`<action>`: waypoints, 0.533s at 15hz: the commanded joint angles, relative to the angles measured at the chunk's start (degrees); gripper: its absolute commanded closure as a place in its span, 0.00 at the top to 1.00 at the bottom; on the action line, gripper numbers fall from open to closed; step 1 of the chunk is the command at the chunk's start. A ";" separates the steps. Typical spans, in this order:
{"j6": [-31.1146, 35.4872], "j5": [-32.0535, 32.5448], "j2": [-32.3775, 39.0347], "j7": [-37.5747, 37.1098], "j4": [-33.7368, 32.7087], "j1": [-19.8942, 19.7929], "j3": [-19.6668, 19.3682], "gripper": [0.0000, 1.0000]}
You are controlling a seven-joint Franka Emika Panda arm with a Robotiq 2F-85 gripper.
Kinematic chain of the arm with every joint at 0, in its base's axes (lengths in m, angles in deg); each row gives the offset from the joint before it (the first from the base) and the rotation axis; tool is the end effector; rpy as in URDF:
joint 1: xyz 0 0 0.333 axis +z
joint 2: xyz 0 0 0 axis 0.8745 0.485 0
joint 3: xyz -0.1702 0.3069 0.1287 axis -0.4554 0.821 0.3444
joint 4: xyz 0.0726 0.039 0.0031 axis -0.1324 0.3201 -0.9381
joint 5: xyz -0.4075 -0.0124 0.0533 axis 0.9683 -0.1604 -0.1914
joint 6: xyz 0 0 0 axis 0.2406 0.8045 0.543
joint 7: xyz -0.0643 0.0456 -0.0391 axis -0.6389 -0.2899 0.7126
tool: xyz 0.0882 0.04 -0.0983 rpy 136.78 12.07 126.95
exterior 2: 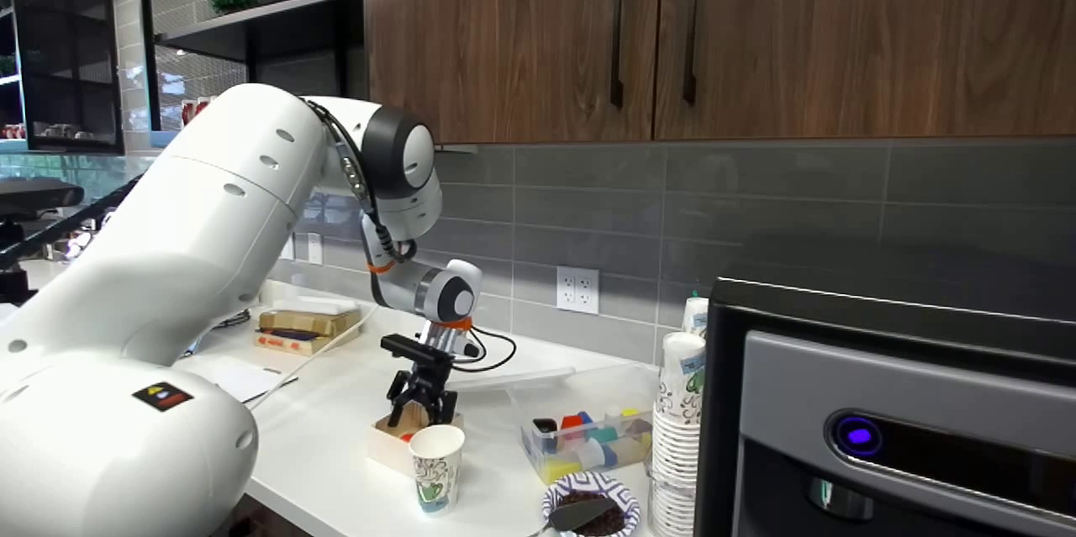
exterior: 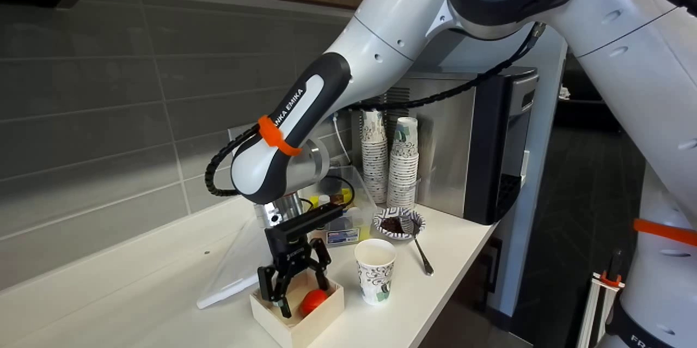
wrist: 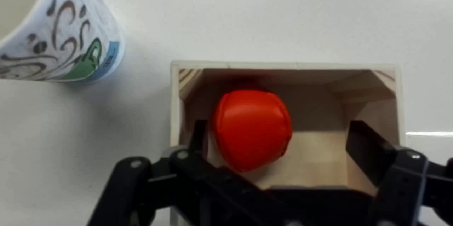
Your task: Move the objects in the wooden object to the storage bin, and put the wooden object in as wee
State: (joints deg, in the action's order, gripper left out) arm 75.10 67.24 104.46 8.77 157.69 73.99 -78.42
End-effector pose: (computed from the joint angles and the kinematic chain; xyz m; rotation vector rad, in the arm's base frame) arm 0.5760 0.2423 0.1720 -3.0176 -0.1143 0.6357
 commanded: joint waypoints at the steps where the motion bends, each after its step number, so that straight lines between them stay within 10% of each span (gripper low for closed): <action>1: -3.50 -0.71 1.78 -0.86 -2.65 0.64 -0.57 0.75; 8: -3.75 -0.04 2.17 -0.99 -3.50 1.17 -0.72 0.28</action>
State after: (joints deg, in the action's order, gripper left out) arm 73.06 67.20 105.66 8.57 156.34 74.13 -78.42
